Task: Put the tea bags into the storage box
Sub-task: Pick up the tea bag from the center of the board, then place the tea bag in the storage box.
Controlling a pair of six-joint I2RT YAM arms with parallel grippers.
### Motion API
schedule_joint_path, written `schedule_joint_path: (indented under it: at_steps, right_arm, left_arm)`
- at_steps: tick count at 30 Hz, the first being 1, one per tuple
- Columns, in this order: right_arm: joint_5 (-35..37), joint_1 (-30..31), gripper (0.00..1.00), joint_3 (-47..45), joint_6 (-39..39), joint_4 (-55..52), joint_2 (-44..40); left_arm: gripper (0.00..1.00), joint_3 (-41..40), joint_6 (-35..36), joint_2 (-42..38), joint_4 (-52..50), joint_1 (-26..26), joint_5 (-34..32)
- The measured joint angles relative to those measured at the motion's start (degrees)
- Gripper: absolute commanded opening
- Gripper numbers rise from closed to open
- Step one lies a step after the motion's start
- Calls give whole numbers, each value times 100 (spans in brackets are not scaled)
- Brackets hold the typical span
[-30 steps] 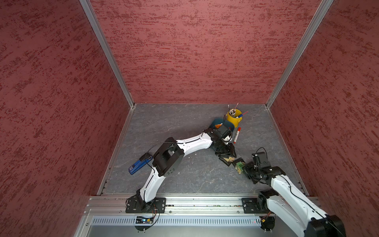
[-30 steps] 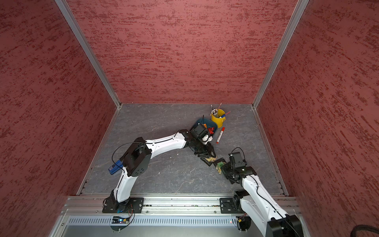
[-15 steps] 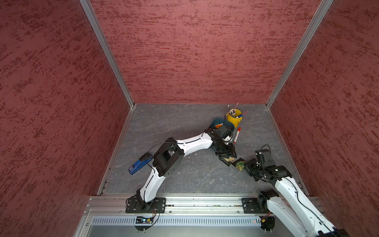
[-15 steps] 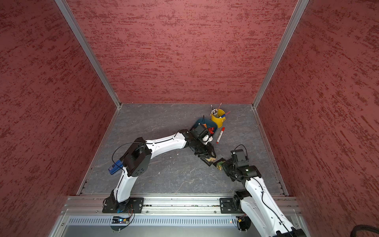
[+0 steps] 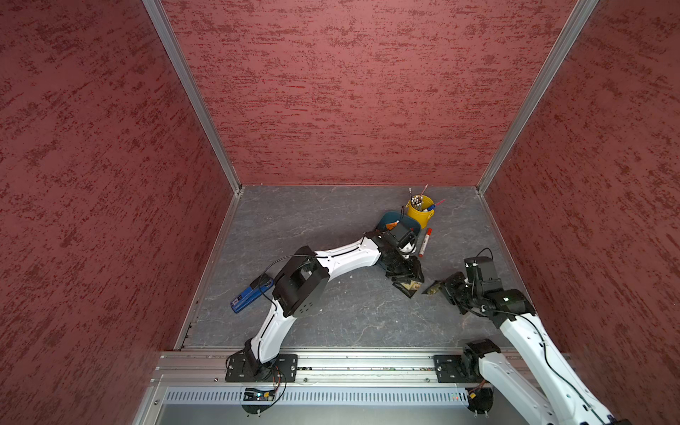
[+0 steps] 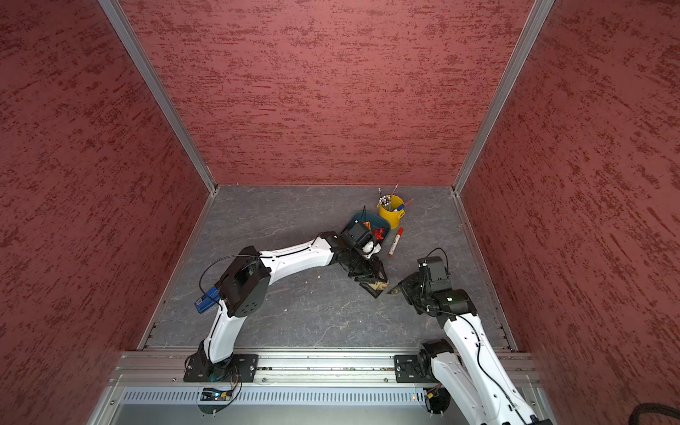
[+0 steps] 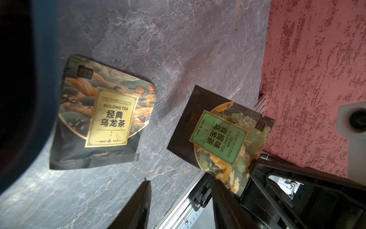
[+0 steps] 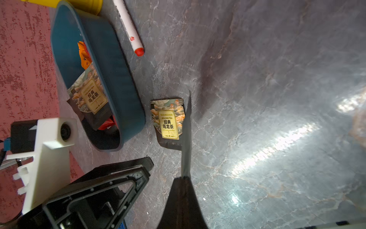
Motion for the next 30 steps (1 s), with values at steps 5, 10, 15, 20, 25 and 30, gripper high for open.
schedule_joint_path:
  at_steps: [5,10,15,20,25,30]
  right_arm:
    - [-2,0,0,260,-46,-31,181]
    - [-9,0,0,640,-107,7,446]
    - [-72,9,0,977,-149,197,903]
    - [-125,105,0,1539,-190,503,1478]
    - [-179,337,0,2149,-201,874,2063]
    - [-223,662,0,2529,-136,1329,2608]
  left_arm:
    - [57,-396,-37,-466,28,146,-96]
    - [59,-850,-39,-1062,61,345,-223]
    - [60,-1427,-39,-1604,164,643,-317]
    - [61,-2037,-37,-1980,192,979,-402]
    - [61,-2479,-37,-2284,192,1193,-490]
    - [61,-2730,-39,-2496,199,1261,-496]
